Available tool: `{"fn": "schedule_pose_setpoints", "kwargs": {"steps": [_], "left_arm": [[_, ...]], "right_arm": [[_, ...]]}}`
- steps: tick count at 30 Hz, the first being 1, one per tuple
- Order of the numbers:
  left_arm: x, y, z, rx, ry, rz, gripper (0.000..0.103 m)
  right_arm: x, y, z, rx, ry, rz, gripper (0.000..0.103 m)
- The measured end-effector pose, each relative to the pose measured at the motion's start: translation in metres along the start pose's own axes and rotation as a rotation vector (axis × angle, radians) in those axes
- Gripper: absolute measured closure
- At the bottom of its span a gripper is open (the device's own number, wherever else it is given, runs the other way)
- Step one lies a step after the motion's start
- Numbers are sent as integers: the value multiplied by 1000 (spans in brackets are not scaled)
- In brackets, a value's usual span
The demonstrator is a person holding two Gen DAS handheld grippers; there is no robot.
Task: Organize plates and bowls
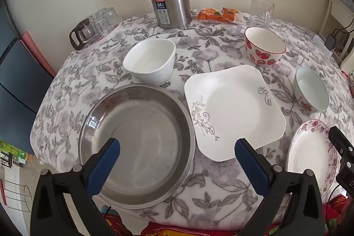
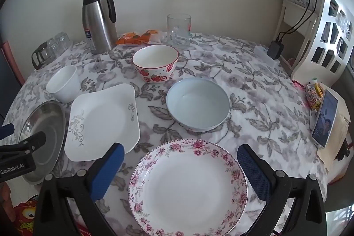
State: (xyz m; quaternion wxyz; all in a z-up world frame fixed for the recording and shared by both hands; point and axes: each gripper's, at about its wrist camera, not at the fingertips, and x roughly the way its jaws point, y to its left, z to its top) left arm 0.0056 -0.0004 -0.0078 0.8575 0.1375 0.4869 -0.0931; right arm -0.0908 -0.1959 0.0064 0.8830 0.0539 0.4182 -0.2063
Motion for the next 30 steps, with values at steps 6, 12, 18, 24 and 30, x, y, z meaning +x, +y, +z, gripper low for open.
{"fn": "schedule_pose_setpoints", "kwargs": {"steps": [6, 12, 18, 24, 30], "left_arm": [[1, 1, -1, -1, 3, 0, 0], [2, 1, -1, -6, 7, -2, 0], [4, 1, -2, -10, 11, -3, 0], [4, 1, -2, -11, 12, -3, 0], [4, 1, -2, -12, 13, -5, 0]], "right_arm": [[1, 0, 0, -2, 1, 0, 0], [1, 0, 0, -1, 2, 0, 0], [3, 0, -2, 2, 5, 1, 0], [6, -1, -3, 7, 12, 3, 0], [5, -1, -3, 7, 13, 4, 0]]}}
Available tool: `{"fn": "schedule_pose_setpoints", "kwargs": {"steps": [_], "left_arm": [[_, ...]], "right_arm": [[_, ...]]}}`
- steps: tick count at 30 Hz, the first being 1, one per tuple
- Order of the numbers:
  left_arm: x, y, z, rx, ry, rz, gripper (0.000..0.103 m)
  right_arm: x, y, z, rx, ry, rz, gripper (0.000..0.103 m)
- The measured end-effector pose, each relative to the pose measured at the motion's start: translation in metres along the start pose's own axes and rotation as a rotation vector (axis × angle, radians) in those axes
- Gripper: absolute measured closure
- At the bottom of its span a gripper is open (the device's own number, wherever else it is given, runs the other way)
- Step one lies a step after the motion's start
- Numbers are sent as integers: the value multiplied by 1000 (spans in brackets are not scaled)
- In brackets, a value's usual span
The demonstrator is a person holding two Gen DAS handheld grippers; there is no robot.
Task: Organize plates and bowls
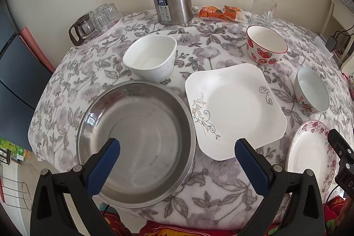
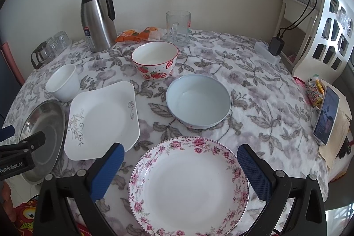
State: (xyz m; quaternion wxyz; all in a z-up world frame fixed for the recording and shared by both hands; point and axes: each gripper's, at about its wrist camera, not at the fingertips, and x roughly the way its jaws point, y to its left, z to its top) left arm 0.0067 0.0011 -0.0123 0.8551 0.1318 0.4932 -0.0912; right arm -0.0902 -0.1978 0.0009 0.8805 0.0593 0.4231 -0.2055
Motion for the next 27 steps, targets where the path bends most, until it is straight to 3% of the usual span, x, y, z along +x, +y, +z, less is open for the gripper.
{"fn": "schedule_pose_setpoints", "kwargs": {"steps": [27], "left_arm": [[2, 0, -1, -4, 3, -3, 0]], "right_arm": [[3, -1, -1, 1, 8, 1, 0]]}}
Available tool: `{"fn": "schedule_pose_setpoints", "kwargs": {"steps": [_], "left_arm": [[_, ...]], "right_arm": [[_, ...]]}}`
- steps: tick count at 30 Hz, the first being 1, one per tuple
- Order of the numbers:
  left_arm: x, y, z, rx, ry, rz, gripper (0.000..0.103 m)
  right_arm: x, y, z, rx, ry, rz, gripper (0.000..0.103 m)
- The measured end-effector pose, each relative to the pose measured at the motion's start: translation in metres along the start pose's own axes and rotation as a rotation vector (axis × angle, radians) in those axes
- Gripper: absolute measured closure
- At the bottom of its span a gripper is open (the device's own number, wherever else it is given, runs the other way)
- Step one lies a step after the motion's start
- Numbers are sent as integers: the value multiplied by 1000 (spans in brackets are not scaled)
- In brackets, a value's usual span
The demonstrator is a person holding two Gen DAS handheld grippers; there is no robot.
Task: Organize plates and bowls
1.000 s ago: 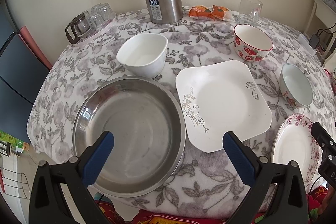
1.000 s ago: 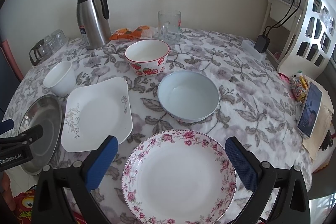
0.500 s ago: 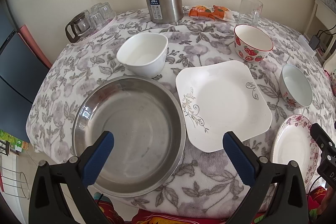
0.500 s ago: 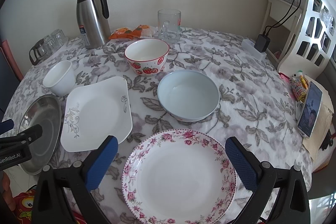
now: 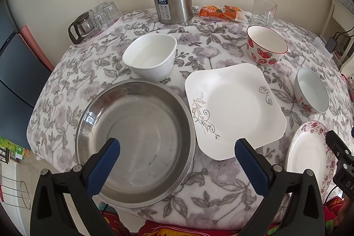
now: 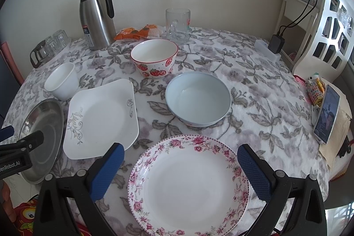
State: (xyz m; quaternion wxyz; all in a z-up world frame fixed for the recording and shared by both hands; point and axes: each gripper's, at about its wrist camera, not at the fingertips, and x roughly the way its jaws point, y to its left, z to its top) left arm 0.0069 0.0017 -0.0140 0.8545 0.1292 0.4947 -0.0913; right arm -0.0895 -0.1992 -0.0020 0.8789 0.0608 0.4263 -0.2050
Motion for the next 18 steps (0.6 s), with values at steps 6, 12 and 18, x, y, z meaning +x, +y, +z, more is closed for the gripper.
{"fn": "schedule_pose_setpoints", "kwargs": {"steps": [6, 12, 18], "left_arm": [[0, 0, 0, -2, 1, -1, 0], [0, 0, 0, -2, 1, -3, 0], [4, 4, -2, -43, 18, -51, 0]], "right_arm": [[1, 1, -2, 0, 3, -1, 0], [3, 2, -1, -4, 11, -3, 0], [5, 12, 0, -35, 22, 32, 0]]}}
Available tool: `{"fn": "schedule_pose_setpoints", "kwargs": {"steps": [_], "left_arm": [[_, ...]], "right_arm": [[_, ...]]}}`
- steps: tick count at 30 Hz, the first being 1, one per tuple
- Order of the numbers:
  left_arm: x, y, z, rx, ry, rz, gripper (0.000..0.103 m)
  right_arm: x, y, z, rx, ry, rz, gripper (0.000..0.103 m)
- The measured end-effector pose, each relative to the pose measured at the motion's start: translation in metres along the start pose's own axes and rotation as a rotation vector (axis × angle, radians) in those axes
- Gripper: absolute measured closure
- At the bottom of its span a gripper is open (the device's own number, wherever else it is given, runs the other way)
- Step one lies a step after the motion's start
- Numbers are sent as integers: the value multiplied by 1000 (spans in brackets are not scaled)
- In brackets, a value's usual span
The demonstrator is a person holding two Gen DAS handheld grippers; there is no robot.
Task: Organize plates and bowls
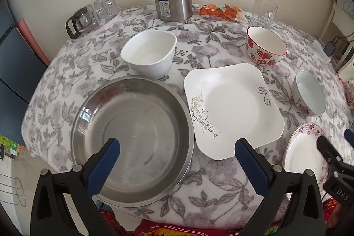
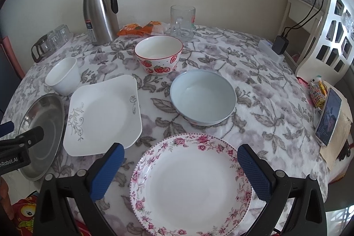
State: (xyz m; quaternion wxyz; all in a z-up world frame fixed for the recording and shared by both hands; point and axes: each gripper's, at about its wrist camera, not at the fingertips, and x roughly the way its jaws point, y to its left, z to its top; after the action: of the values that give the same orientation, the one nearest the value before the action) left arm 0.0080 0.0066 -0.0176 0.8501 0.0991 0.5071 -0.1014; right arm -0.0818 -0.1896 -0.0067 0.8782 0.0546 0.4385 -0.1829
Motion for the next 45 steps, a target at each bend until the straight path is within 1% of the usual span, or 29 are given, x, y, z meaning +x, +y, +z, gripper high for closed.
{"fn": "schedule_pose_setpoints", "kwargs": {"steps": [3, 5, 10, 12, 14, 17, 19, 22, 23, 24, 26, 28, 30, 33, 35, 37, 39, 41, 42, 43, 44, 45], "left_arm": [[0, 14, -1, -73, 4, -64, 0], [0, 28, 2, -116, 7, -87, 0], [0, 70, 2, -239, -33, -90, 0], [0, 90, -1, -305, -54, -91, 0], [1, 116, -2, -362, -83, -100, 0], [1, 150, -8, -432, -128, -122, 0], [-1, 168, -12, -463, -171, -119, 0], [-5, 188, -22, -497, -261, -64, 0], [-5, 193, -25, -503, -280, -51, 0], [-3, 199, -26, -503, -279, -53, 0], [5, 210, -27, -502, -230, -69, 0], [14, 218, -29, -515, -176, -54, 0], [22, 224, -32, -516, -145, -58, 0], [35, 232, -36, -524, -110, -73, 0], [43, 232, -41, -535, -93, -65, 0], [49, 235, -45, -548, -80, -71, 0], [56, 236, -48, -549, -64, -90, 0], [62, 235, -49, -539, -49, -115, 1], [65, 234, -50, -532, -42, -124, 2], [67, 233, -50, -529, -38, -133, 3], [70, 232, -50, -528, -33, -140, 8], [73, 232, -51, -528, -23, -149, 14]], "right_arm": [[-1, 12, 5, -14, -2, 59, 0], [-2, 22, 10, -17, -6, 91, 0], [-3, 55, 20, -57, -14, 123, 0], [0, 69, 24, -80, 11, 164, 0], [3, 81, 26, -94, 41, 221, 0], [5, 100, 28, -105, 40, 255, 0], [5, 111, 30, -114, 30, 289, 0], [8, 128, 36, -129, 25, 360, 0], [9, 133, 37, -132, 25, 381, 0], [11, 138, 38, -132, 23, 393, 0], [16, 148, 40, -144, 29, 403, 0], [23, 158, 41, -174, 43, 411, 0], [29, 166, 40, -195, 57, 419, 1], [40, 178, 39, -234, 76, 424, 9], [46, 185, 37, -264, 89, 418, 17], [52, 190, 34, -292, 103, 412, 22], [58, 194, 32, -313, 123, 413, 29], [66, 196, 30, -319, 149, 422, 40], [69, 197, 30, -319, 159, 424, 43], [73, 197, 30, -318, 168, 423, 48], [76, 197, 30, -317, 176, 423, 52], [78, 197, 30, -316, 183, 426, 54]]}}
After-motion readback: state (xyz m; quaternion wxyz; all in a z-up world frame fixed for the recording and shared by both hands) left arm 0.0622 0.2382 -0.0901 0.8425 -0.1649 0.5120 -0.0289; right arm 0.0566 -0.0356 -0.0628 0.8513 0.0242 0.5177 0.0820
